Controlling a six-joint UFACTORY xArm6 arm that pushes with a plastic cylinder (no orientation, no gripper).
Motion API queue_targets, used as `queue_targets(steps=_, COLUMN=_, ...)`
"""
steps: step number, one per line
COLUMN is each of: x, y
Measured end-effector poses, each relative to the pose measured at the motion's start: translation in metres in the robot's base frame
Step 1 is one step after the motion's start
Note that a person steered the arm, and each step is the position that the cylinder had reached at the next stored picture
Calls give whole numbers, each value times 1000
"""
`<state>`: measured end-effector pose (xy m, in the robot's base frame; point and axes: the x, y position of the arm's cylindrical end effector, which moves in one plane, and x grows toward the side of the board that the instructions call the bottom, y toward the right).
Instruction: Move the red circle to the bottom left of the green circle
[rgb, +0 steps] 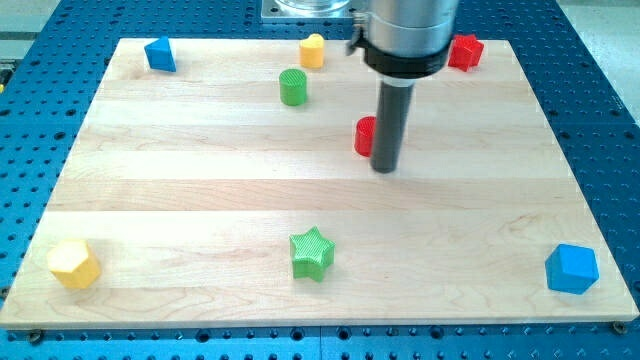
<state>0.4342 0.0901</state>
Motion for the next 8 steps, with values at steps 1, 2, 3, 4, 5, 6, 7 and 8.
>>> queue_targets(steps=1, x=-28, y=-11)
queue_targets(steps=2, x=-30, y=-38)
queue_targets(steps=3, x=-29, y=-8)
queue_targets(steps=4, x=-34, y=-6)
queue_targets(steps=5, x=-34, y=4)
queue_targets(steps=6, x=-43, y=24)
queue_targets(steps=7, x=-58, y=25)
queue_targets(steps=8, x=-58, y=0)
